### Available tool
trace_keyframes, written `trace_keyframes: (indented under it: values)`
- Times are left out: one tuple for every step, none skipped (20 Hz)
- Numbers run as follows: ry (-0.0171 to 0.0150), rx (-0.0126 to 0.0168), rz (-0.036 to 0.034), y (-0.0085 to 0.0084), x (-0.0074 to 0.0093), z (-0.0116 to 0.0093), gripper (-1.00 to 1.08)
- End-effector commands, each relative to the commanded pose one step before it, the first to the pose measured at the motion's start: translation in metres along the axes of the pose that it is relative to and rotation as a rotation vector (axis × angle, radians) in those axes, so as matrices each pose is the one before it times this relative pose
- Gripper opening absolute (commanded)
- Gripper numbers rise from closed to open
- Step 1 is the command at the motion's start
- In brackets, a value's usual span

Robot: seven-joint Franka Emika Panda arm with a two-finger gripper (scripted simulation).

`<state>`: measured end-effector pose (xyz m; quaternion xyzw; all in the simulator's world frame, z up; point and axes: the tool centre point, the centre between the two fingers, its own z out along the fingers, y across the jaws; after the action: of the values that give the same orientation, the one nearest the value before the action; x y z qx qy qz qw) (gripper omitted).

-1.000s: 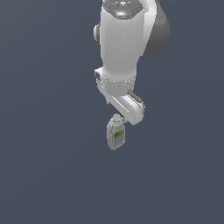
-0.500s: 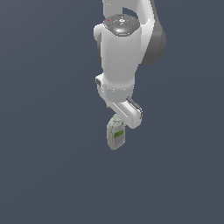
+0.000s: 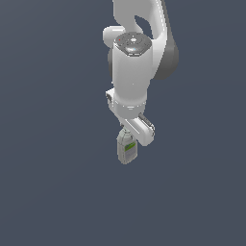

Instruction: Pick up the object and move it to a goal position.

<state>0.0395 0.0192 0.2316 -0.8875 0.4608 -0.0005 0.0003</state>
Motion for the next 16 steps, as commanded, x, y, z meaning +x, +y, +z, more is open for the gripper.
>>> trace_keyframes:
  values:
    - [-0.00058, -0.00113, 0.00073, 0.00036, 0.00028, 0.00132, -1.0]
    - [0.0, 0.0, 0.0, 0.0, 0.0, 0.0, -1.0]
    - [0.0, 0.0, 0.0, 0.0, 0.0, 0.0, -1.0]
    - [0.0, 0.0, 0.0, 0.0, 0.0, 0.0, -1.0]
    - [0.0, 0.0, 0.0, 0.0, 0.0, 0.0, -1.0]
    - [0.0, 0.0, 0.0, 0.0, 0.0, 0.0, -1.0]
    - [0.0, 0.0, 0.0, 0.0, 0.0, 0.0, -1.0]
    - [0.0, 0.0, 0.0, 0.0, 0.0, 0.0, -1.0]
    - [0.00094, 0.00153, -0.00036, -0.00032, 0.00009, -0.00118, -1.0]
    - [0.0, 0.0, 0.0, -0.00006, 0.00001, -0.00026, -1.0]
    - [0.0, 0.0, 0.0, -0.00019, 0.00004, -0.00079, -1.0]
    - [0.0, 0.0, 0.0, -0.00032, 0.00007, -0.00131, -1.0]
    - [0.0, 0.0, 0.0, -0.00044, 0.0001, -0.00183, -1.0]
    - [0.0, 0.0, 0.0, -0.00057, 0.00013, -0.00235, -1.0]
    - [0.0, 0.0, 0.0, -0.00069, 0.00015, -0.00287, -1.0]
    - [0.0, 0.0, 0.0, -0.00082, 0.00018, -0.00338, -1.0]
